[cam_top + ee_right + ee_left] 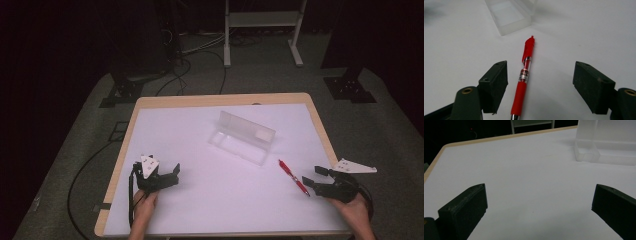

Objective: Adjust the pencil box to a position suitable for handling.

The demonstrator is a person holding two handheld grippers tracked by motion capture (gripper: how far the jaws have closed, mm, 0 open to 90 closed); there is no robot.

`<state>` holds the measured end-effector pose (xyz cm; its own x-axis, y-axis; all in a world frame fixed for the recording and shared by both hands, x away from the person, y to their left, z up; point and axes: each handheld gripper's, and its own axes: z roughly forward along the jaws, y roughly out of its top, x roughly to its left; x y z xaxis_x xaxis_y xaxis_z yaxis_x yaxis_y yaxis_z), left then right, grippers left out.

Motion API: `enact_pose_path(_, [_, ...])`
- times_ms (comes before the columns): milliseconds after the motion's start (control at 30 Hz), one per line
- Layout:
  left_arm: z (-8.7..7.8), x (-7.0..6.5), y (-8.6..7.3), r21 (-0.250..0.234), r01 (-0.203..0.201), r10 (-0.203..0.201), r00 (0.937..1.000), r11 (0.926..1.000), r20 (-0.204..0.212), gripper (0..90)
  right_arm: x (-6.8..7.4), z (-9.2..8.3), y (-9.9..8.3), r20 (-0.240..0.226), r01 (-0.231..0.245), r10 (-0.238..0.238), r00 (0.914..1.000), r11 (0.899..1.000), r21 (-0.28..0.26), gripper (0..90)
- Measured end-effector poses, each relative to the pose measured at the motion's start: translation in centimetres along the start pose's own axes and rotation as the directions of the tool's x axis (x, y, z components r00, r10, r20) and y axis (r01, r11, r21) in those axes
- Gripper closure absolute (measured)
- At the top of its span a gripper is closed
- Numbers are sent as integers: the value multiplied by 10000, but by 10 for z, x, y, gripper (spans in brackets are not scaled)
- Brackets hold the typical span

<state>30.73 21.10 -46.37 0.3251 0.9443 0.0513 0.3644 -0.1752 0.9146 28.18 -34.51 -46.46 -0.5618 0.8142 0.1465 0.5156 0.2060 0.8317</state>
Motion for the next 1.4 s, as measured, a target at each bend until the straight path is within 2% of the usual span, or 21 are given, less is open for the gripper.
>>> enact_pose_path(33, [0, 1, 0, -15, 184, -184, 9998, 9998, 15, 0, 0, 0, 0, -3, 8, -8, 10000, 10000, 4, 274])
enact_pose_path(200, [-2, 7, -1, -105, 590, -588, 9981, 9982, 180, 0, 4, -2, 2, -61, 251, -251, 9997, 9997, 57, 284])
enact_pose_path(333, [-2, 7, -2, -173, 554, -549, 9982, 9983, 247, 0, 8, -6, 8, -82, 432, -432, 9990, 9991, -45, 284])
enact_pose_path(400, [-2, 6, -2, -157, 467, -463, 9986, 9988, 259, 0, 8, -7, 11, -291, 402, -405, 9988, 9991, -115, 284])
enact_pose_path(533, [-3, 5, -2, -136, 405, -401, 9988, 9991, 281, 0, 10, -5, 17, -418, 457, -459, 9981, 9989, -39, 283])
enact_pose_path(767, [-2, 5, -2, -103, 404, -401, 9988, 9991, 265, 0, 19, 3, 29, -575, 877, -862, 9946, 9958, 245, 273])
enact_pose_path(1033, [-2, 5, -2, -51, 376, -375, 9990, 9993, 251, 0, 33, 11, 59, -929, 1523, -1496, 9844, 9881, 232, 265])
enact_pose_path(1267, [-2, 5, -2, -58, 345, -343, 9990, 9994, 284, 0, 47, 23, 84, -1280, 2106, -2057, 9702, 9772, 257, 265])
enact_pose_path(1400, [-2, 5, -2, -58, 344, -342, 9990, 9994, 292, 0, 52, 28, 92, -1431, 2228, -2162, 9658, 9743, 317, 264])
